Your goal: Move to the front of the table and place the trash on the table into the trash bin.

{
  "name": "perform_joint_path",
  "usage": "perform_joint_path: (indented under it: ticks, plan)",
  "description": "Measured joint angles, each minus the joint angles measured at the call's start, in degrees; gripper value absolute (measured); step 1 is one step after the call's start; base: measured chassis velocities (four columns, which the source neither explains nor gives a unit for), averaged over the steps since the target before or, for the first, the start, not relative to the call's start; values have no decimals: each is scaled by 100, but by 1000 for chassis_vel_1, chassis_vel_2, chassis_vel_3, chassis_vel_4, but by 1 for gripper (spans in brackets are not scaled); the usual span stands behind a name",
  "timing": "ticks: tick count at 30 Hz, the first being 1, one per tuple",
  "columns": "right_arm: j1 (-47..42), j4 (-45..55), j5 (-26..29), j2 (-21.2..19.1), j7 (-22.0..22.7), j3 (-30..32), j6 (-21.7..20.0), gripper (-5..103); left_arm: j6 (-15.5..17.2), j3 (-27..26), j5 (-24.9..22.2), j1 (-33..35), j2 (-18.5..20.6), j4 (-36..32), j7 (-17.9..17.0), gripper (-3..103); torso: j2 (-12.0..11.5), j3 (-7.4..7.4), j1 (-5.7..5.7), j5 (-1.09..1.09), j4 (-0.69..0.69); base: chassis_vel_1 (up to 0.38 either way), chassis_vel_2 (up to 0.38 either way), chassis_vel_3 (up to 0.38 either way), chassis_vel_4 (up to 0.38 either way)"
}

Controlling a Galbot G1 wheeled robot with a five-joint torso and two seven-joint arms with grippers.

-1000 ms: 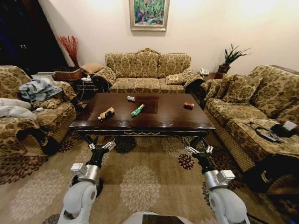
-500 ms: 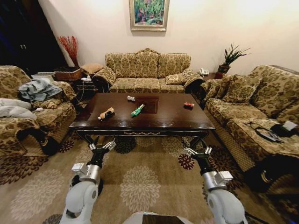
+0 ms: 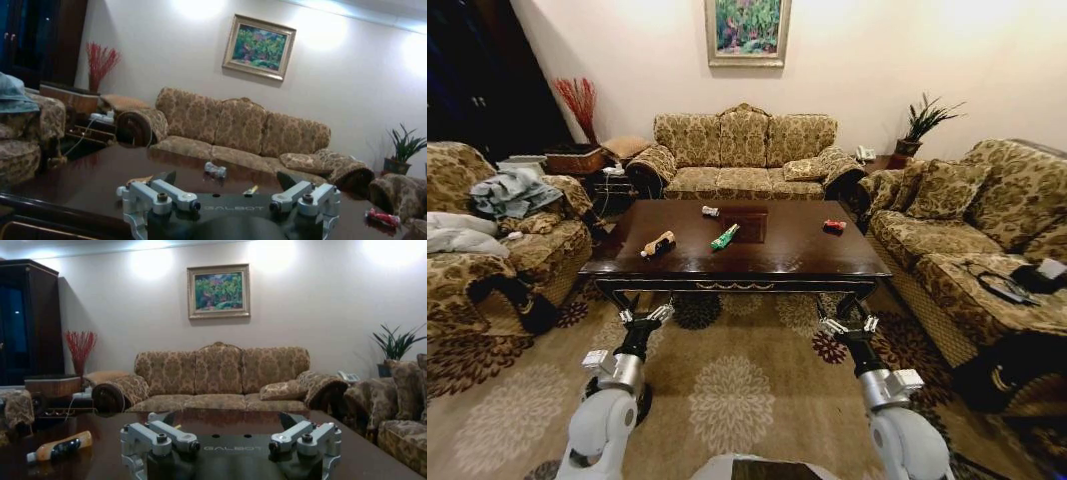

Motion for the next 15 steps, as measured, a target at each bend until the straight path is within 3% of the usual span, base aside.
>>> perform_joint_path:
  ticks: [5,12,15]
  plan:
    - [1,-17,1,2,0,-5,16,100,-3,-1,0,-7,2,25,2,103,0,0,0,-1,0,176,173,-175,-173]
    - [-13,-60,15,1,-27,-6,161,100,3,7,31,-52,-5,107,-13,98,0,0,0,0,0,244,247,-252,-228]
    - [-41,-104,13,-19,-45,-5,221,100,16,0,59,-57,-4,149,-30,101,0,0,0,-2,0,263,225,-252,-244]
